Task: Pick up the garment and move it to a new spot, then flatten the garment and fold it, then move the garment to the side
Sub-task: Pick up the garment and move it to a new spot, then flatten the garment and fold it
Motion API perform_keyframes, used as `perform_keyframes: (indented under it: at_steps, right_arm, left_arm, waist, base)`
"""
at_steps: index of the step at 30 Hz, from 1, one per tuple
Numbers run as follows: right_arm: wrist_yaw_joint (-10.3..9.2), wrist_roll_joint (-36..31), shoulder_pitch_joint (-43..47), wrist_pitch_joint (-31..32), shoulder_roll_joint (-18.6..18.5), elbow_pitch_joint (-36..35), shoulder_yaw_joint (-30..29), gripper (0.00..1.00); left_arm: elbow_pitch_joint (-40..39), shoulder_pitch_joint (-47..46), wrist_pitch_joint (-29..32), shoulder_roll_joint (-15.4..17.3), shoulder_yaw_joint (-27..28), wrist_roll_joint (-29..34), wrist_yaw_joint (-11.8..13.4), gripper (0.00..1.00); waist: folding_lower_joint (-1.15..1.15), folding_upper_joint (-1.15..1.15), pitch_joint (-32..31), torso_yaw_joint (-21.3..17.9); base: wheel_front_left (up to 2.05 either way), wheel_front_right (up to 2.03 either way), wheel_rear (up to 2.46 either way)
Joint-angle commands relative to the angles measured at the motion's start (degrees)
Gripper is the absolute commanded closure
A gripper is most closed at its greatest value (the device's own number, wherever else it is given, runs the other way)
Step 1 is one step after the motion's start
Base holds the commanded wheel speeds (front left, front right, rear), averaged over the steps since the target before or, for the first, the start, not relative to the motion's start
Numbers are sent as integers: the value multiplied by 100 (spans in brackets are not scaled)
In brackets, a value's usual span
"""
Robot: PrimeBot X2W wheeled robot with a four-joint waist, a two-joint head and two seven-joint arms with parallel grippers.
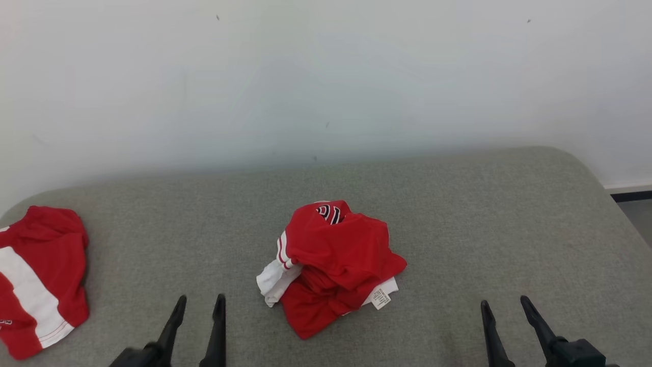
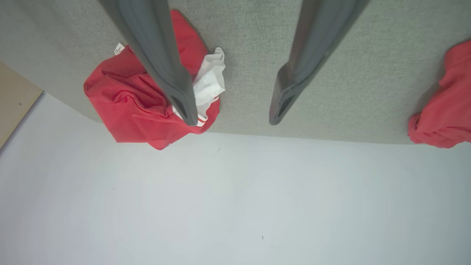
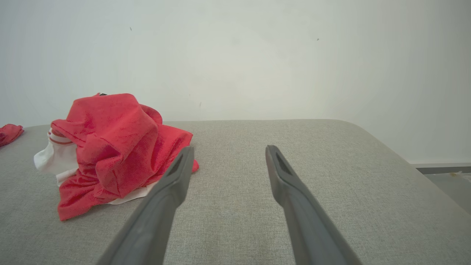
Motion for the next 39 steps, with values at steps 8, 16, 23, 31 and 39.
perform_keyframes:
  at_steps: [8, 16, 23, 31, 39]
  right_arm:
    - [-12, 102, 203, -71, -284, 359, 79, 0]
    - [-12, 238, 224, 20, -399, 734, 77, 0]
    - [-12, 196, 216, 17, -382, 681, 73, 0]
    - [-11, 180, 231, -3, -305, 620, 134, 0]
    - [-11, 186, 238, -42, -266, 647, 170, 0]
  left_arm:
    - [-701, 1159, -17, -18, 961, 605, -383, 0]
    - [-296, 1618, -18, 1, 1504, 805, -467, 0]
    - [-324, 1783, -18, -114, 1723, 898, -487, 0]
    - [-369, 1761, -18, -199, 1739, 1012, -543, 0]
    - [-427, 1754, -18, -167, 1653, 1035, -592, 0]
  waist:
    - [0, 0, -198, 161]
    - [0, 0, -314, 176]
    - [0, 0, -340, 207]
    - [0, 0, -317, 256]
    - [0, 0, -292, 252]
  base:
    - [0, 0, 0]
    - [0, 0, 0]
    - [0, 0, 0]
    - [0, 0, 0]
    - [0, 0, 0]
